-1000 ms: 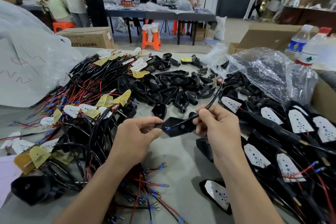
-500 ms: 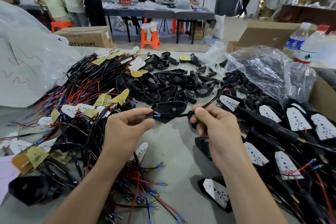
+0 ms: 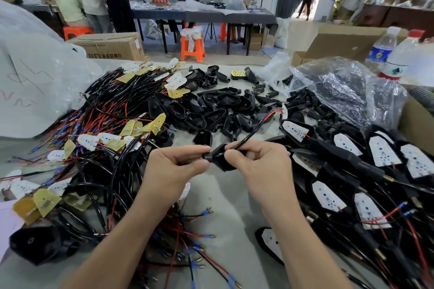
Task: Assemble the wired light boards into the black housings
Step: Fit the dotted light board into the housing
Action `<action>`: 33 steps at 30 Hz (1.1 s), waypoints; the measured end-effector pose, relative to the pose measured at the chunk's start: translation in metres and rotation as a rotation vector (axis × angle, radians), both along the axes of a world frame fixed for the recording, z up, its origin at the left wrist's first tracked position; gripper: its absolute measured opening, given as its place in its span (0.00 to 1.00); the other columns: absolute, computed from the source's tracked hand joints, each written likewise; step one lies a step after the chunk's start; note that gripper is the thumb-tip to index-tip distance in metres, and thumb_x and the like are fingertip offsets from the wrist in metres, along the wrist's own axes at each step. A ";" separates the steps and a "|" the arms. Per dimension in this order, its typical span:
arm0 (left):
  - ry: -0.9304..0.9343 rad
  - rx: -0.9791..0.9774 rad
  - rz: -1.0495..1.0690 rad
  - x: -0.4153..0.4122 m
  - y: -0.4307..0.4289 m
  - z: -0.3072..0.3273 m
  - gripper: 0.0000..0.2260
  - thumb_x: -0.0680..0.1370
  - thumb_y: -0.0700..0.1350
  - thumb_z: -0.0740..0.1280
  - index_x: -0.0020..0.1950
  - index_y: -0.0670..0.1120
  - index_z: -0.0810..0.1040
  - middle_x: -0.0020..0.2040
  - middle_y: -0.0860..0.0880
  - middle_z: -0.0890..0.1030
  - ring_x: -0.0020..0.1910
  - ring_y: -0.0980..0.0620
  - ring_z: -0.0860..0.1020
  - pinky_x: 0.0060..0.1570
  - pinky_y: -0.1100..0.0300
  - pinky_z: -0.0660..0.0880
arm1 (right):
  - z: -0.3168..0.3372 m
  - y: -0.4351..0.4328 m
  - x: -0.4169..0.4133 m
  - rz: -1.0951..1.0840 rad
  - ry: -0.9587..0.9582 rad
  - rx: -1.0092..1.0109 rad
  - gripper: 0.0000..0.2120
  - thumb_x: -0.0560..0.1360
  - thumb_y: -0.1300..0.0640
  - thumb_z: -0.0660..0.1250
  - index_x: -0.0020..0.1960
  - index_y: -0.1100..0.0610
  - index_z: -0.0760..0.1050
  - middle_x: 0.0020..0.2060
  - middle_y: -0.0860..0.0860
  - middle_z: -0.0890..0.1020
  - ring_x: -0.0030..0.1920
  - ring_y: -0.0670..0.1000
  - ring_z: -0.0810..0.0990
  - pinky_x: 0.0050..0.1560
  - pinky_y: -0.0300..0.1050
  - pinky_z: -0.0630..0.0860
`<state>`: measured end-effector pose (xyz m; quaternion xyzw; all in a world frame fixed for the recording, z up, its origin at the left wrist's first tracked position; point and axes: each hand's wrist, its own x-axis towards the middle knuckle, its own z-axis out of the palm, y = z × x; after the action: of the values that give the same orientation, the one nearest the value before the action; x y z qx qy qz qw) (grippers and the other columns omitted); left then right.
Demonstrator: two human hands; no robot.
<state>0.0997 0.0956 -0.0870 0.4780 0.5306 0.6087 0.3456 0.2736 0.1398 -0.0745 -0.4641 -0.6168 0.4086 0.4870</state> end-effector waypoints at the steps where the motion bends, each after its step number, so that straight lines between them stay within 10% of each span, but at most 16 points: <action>1: -0.074 -0.013 -0.024 -0.002 0.000 0.001 0.17 0.70 0.30 0.76 0.48 0.52 0.90 0.45 0.44 0.88 0.44 0.50 0.87 0.45 0.65 0.81 | 0.000 0.000 0.001 -0.110 -0.047 0.063 0.07 0.66 0.50 0.76 0.43 0.42 0.85 0.24 0.44 0.71 0.27 0.43 0.68 0.34 0.38 0.67; 4: -0.317 -0.053 -0.064 -0.008 0.001 0.004 0.12 0.67 0.38 0.76 0.47 0.48 0.90 0.44 0.43 0.88 0.41 0.49 0.86 0.43 0.63 0.81 | 0.004 0.000 0.007 -0.262 -0.084 0.125 0.20 0.63 0.47 0.77 0.54 0.34 0.80 0.42 0.33 0.78 0.43 0.41 0.78 0.44 0.34 0.71; 7: -0.484 -0.105 -0.116 -0.013 0.003 0.004 0.10 0.67 0.36 0.72 0.44 0.46 0.90 0.41 0.44 0.87 0.37 0.52 0.85 0.39 0.64 0.82 | 0.008 0.001 0.006 0.149 0.259 -0.120 0.26 0.70 0.57 0.76 0.64 0.39 0.77 0.56 0.41 0.83 0.55 0.46 0.82 0.51 0.43 0.80; 12: -0.533 -0.145 -0.171 -0.012 0.002 0.004 0.11 0.68 0.34 0.70 0.45 0.43 0.89 0.40 0.44 0.86 0.35 0.52 0.84 0.38 0.63 0.81 | 0.007 -0.004 -0.004 0.475 0.579 -0.338 0.20 0.68 0.68 0.72 0.58 0.55 0.83 0.49 0.55 0.86 0.45 0.52 0.84 0.45 0.44 0.81; 24: -0.591 -0.032 0.460 -0.056 0.001 0.012 0.16 0.76 0.28 0.66 0.40 0.46 0.87 0.39 0.49 0.87 0.34 0.56 0.83 0.40 0.67 0.81 | 0.020 0.009 0.015 0.137 1.224 -0.636 0.19 0.64 0.59 0.75 0.52 0.66 0.77 0.37 0.60 0.84 0.50 0.59 0.82 0.44 0.45 0.82; 29: -0.057 0.034 0.790 -0.064 0.000 0.009 0.12 0.74 0.33 0.71 0.41 0.50 0.86 0.37 0.54 0.85 0.38 0.54 0.83 0.46 0.58 0.80 | 0.018 0.009 0.017 0.142 1.039 -0.418 0.08 0.67 0.57 0.74 0.46 0.53 0.83 0.44 0.56 0.86 0.40 0.51 0.82 0.38 0.44 0.79; 33: 0.729 -0.088 0.892 -0.056 -0.005 0.001 0.15 0.76 0.40 0.72 0.62 0.49 0.83 0.61 0.45 0.84 0.63 0.39 0.78 0.67 0.45 0.70 | 0.019 0.011 0.022 0.054 1.029 -0.375 0.03 0.76 0.59 0.72 0.48 0.53 0.81 0.42 0.55 0.85 0.37 0.51 0.81 0.34 0.42 0.77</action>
<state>0.0440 0.0906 -0.0861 0.3720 0.7906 0.4687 -0.1302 0.2960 0.1511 -0.0552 -0.2671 -0.2273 0.6981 0.6242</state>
